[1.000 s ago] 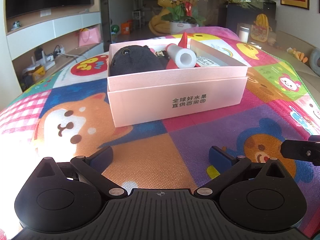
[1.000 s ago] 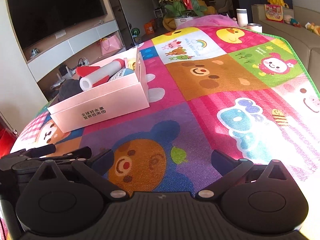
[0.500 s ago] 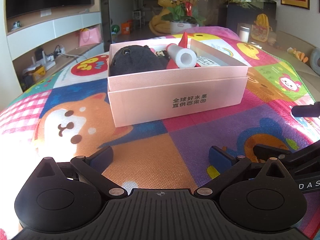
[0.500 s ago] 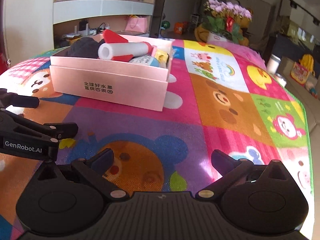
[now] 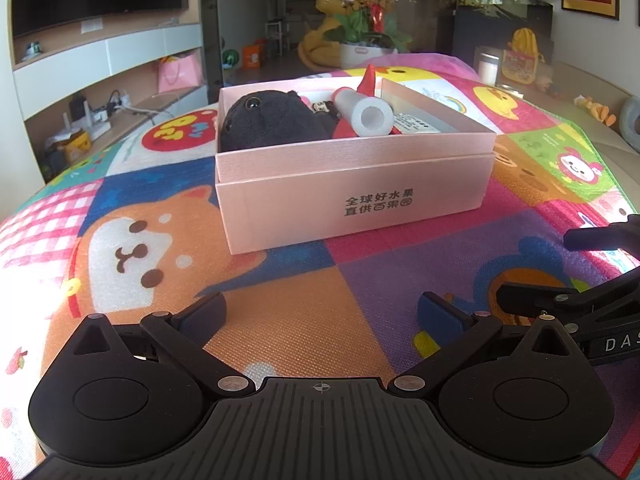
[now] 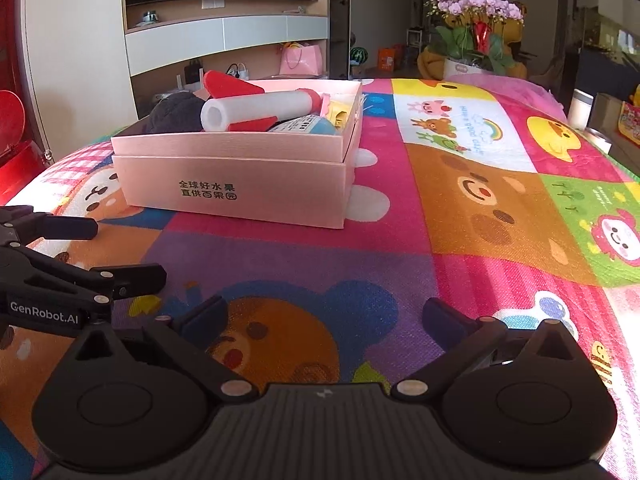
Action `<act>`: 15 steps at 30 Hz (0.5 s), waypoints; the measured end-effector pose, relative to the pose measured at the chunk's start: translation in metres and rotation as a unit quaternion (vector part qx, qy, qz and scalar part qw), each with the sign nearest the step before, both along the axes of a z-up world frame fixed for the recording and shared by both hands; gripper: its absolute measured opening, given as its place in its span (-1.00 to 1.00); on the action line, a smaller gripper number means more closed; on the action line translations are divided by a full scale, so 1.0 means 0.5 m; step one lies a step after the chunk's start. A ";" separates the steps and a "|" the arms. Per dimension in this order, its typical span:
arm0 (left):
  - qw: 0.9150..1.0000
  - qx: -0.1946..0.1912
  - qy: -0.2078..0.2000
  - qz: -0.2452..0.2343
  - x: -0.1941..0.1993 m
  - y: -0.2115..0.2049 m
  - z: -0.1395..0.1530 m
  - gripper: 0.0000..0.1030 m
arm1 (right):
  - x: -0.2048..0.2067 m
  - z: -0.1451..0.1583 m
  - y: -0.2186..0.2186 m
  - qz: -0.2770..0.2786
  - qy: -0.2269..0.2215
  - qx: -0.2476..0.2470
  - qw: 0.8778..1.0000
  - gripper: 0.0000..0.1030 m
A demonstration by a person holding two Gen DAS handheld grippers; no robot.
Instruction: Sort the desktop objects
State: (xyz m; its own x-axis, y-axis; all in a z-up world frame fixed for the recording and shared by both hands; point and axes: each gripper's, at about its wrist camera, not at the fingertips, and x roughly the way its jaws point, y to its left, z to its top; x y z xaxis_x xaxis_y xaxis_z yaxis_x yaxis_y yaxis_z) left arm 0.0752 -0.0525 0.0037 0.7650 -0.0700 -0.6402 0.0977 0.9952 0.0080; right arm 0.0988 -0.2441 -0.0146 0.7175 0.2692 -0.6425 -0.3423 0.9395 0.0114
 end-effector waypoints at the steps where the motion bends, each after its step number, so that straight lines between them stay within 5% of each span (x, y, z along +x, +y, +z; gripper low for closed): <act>1: 1.000 0.001 0.000 0.000 0.000 0.001 0.000 1.00 | 0.000 0.000 -0.001 0.000 0.000 0.000 1.000 1.00; 15: 1.000 0.000 0.000 0.000 0.003 0.002 -0.001 1.00 | 0.001 -0.001 -0.002 0.000 0.000 0.000 1.000 1.00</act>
